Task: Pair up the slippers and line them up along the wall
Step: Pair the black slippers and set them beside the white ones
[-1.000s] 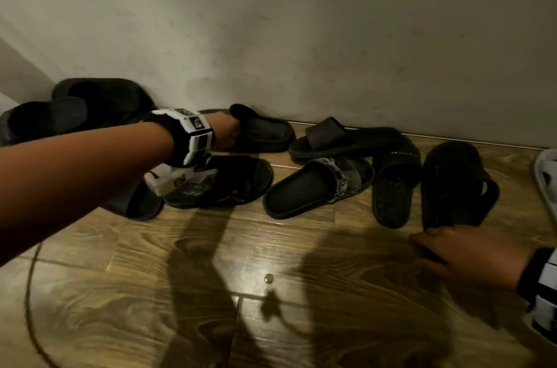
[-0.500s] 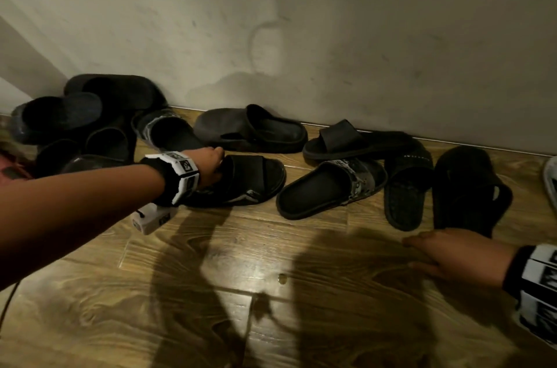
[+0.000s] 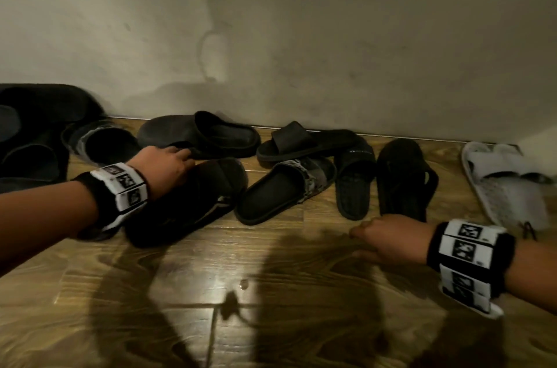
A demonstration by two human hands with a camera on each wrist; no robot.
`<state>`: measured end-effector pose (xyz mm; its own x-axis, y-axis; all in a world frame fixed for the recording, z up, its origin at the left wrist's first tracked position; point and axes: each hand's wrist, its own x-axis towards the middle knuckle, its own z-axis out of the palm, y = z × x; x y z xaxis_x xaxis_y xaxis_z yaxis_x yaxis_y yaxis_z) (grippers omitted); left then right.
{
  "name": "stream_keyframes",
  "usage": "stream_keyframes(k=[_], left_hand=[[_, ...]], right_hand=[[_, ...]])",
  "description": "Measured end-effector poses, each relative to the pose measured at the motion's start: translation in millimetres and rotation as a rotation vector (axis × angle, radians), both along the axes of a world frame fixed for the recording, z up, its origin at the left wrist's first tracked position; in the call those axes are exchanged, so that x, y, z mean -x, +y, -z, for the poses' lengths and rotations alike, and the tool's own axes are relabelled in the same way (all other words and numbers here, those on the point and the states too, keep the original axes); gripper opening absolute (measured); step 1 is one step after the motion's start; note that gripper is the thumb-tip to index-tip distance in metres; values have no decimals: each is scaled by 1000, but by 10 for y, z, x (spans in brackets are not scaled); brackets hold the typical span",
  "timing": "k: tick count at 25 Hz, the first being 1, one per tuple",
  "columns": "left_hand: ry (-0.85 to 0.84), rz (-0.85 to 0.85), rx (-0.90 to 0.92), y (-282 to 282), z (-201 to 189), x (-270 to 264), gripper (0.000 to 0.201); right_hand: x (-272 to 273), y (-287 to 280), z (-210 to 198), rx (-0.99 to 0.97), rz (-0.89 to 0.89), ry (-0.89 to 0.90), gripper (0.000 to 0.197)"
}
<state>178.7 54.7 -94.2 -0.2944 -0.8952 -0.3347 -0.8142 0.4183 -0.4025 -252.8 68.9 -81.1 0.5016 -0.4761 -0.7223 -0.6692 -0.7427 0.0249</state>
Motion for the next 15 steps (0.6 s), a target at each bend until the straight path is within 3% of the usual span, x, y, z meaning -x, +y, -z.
stream_keyframes(k=[2, 4, 9, 15], left_hand=[[158, 48, 54, 81, -196, 155, 26], [286, -8, 55, 147, -351, 368, 20], [363, -184, -105, 406, -510, 1088, 32], [527, -318, -253, 1165, -351, 1182, 35]], right_hand=[[77, 22, -16, 9, 9, 1, 51], [125, 36, -50, 19, 29, -28, 50], [59, 39, -223, 34, 195, -373, 53], [-851, 195, -233, 5, -37, -436, 70]])
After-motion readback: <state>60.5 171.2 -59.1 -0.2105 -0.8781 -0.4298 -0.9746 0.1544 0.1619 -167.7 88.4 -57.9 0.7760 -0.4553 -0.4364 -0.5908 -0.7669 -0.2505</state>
